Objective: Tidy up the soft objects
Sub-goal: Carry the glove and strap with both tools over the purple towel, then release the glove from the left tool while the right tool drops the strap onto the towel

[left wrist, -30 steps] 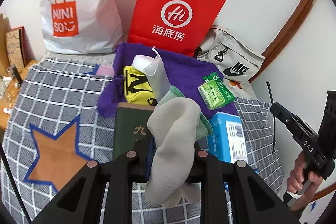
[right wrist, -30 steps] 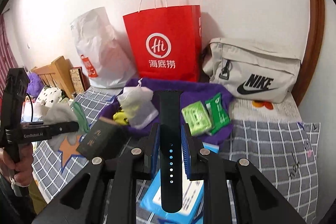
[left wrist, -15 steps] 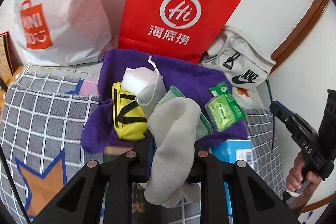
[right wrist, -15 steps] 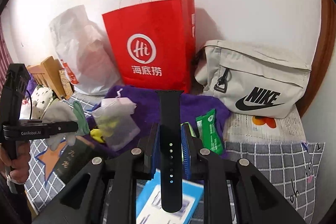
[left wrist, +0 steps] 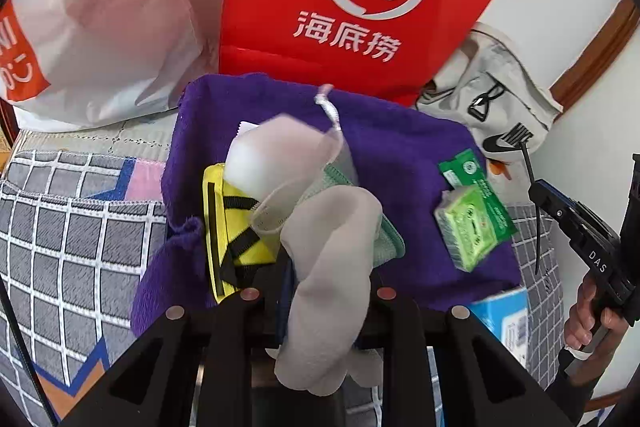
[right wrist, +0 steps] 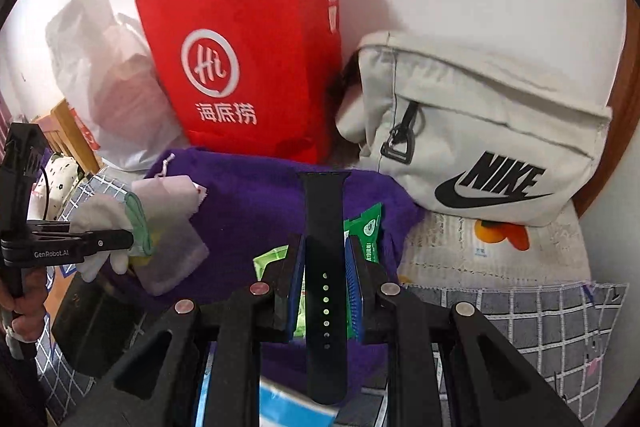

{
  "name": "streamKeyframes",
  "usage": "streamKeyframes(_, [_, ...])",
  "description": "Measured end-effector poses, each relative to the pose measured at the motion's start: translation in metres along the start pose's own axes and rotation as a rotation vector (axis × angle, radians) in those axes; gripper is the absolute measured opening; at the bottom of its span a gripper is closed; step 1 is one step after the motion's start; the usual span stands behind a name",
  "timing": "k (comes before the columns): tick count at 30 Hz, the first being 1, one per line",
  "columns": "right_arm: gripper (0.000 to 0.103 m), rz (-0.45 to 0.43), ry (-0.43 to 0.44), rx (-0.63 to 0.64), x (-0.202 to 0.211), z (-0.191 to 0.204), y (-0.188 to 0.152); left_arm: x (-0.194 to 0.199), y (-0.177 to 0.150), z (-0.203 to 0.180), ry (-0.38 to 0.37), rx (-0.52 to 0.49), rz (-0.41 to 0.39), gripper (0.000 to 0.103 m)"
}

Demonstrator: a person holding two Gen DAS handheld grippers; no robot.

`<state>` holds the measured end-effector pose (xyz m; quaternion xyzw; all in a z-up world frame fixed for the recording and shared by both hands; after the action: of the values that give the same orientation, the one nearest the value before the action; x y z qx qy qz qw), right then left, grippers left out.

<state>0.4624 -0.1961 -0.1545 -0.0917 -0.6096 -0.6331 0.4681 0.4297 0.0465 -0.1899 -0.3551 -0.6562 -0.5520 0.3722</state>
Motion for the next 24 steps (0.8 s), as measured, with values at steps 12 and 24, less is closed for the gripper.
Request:
streamKeyframes(12, [0.02, 0.075, 0.01, -0.026, -0.043, -0.019, -0.007, -0.022, 0.006, -0.003, 0.018, -0.028, 0.022, 0.025])
streamKeyframes(24, [0.02, 0.132, 0.045, -0.085, -0.065, -0.028, -0.016, -0.027, 0.007, -0.008, 0.01, -0.044, 0.027, 0.025])
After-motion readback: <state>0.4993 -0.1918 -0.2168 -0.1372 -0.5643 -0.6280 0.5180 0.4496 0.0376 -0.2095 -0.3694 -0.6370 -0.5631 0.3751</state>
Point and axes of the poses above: each gripper's, at about its wrist camera, not at the fingertips, and x roughly against the way its jaws point, z to its left, y to its top, the point moved 5 cm from there along -x, roughly the way its jaws point, and after that the axes turned 13 degrees about y, right-handed, at the moved point
